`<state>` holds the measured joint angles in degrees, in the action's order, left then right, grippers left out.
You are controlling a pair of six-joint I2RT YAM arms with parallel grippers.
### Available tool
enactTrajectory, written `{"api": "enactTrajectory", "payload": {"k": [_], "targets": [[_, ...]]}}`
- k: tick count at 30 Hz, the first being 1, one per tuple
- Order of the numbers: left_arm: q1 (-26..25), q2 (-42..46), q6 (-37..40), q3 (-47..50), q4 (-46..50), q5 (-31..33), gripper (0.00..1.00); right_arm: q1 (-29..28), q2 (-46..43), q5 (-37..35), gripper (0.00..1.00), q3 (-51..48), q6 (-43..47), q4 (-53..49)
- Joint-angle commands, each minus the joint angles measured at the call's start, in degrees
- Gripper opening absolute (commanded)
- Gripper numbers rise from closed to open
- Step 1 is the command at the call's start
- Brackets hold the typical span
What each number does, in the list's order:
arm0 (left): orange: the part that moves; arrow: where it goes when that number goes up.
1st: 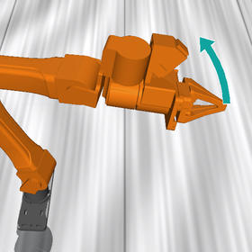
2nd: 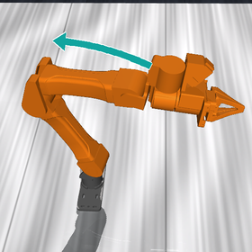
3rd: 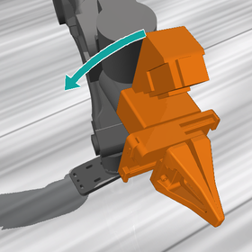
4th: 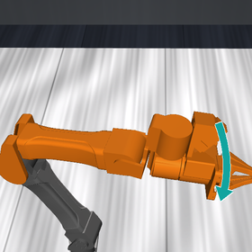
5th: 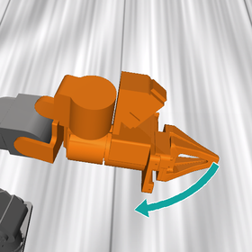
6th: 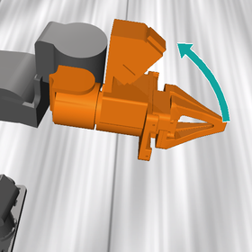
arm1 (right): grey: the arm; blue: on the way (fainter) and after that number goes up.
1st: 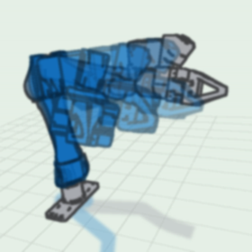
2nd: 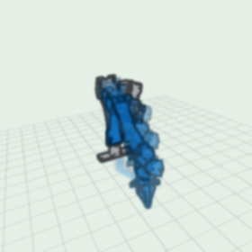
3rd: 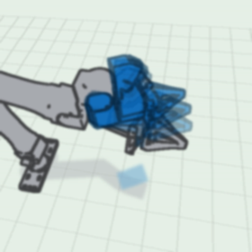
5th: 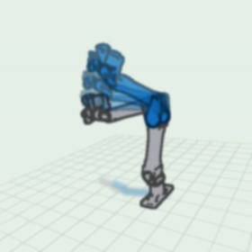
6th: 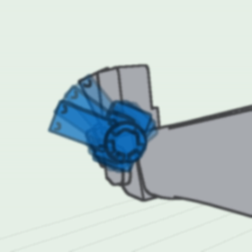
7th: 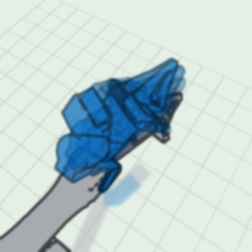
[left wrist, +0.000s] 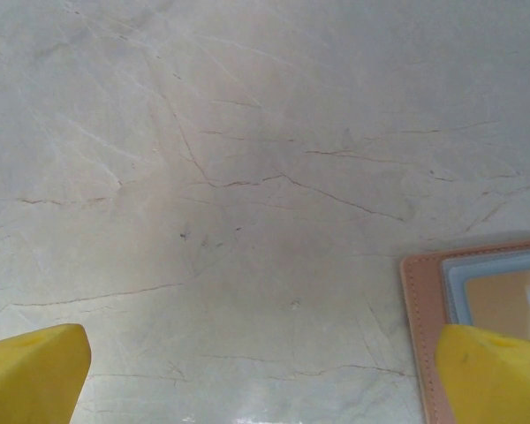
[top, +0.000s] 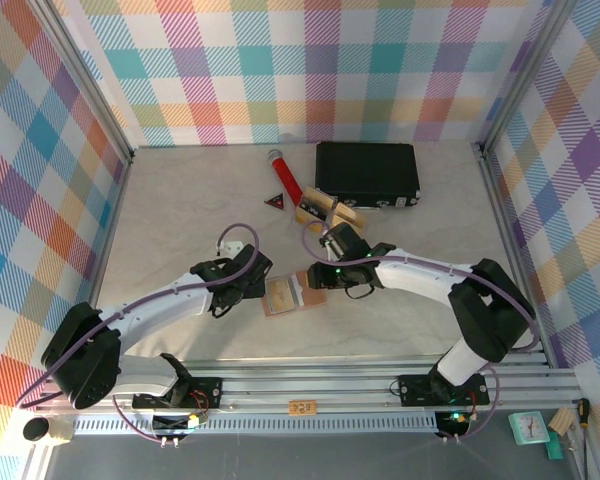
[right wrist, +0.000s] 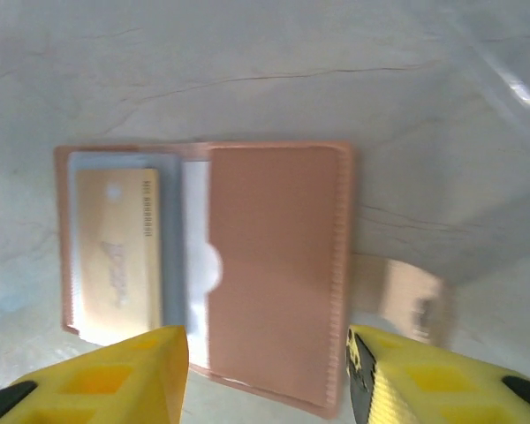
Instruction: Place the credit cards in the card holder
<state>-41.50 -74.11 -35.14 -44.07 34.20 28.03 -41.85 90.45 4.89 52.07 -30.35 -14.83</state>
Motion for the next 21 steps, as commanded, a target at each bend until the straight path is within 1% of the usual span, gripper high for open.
{"api": "enactTrajectory", "payload": {"k": [1,4,8,11,14,17,19,21], "targets": [[0.6,0.9,0.2,0.8,-1.3,-3.0,1.00,2.4,-3.0,-0.6,0.53,-0.8,2.3,-1.4],[0.7,0.4,0.5,1.3,-3.8,-5.2,1.00,3.7,-2.9,-0.4,0.57,-0.5,3.7,-1.6],[0.6,-0.7,-0.1,2.2,-7.0,-7.9,1.00,4.2,-0.4,0.3,0.57,0.8,4.4,-1.5],[0.6,-1.8,-1.0,3.0,-9.3,-10.0,1.00,4.2,0.8,1.3,0.55,0.3,3.7,-0.3],[0.6,-3.3,-1.2,3.3,-11.5,-12.2,1.00,4.2,1.5,2.0,0.50,-0.9,2.9,1.4],[0.6,-4.7,-1.2,3.3,-13.0,-13.8,1.00,4.2,2.7,2.1,0.38,-1.1,2.8,2.1],[0.5,-5.2,-0.7,3.5,-14.5,-15.5,1.00,4.3,3.3,1.9,0.22,-1.3,2.8,2.5],[0.6,-5.7,-0.6,3.7,-16.0,-16.9,1.00,4.3,3.4,1.8,0.09,-1.4,2.8,2.6]]}}
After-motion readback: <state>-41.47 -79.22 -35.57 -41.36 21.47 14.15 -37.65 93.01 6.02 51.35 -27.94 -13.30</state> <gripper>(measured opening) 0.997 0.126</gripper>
